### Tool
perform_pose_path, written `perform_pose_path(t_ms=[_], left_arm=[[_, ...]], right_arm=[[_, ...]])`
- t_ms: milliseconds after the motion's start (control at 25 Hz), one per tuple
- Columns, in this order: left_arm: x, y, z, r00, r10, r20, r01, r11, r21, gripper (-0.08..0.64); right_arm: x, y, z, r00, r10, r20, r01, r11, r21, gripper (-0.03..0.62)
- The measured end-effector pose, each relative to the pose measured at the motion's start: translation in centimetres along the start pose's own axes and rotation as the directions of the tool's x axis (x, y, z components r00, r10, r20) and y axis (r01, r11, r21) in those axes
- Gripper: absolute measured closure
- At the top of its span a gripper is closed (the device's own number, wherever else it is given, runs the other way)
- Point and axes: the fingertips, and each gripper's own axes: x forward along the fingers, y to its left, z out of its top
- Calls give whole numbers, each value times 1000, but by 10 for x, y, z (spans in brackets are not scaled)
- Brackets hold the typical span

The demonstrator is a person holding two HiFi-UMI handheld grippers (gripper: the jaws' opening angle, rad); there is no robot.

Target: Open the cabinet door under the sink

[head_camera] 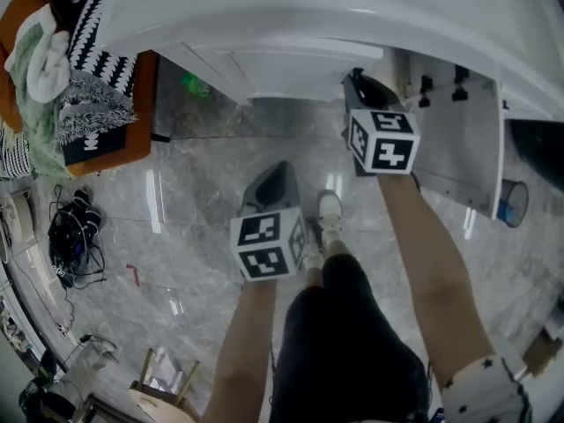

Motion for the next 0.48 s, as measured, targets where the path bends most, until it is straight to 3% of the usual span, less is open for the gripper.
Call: perform_pose_path(t_ms=[480], left_arm=[[-8, -2, -7, 1000, -4, 6, 4, 1000, -4, 555]], right_arm=[[-17, 12, -15, 1000, 7, 1, -7, 1000, 22, 543]])
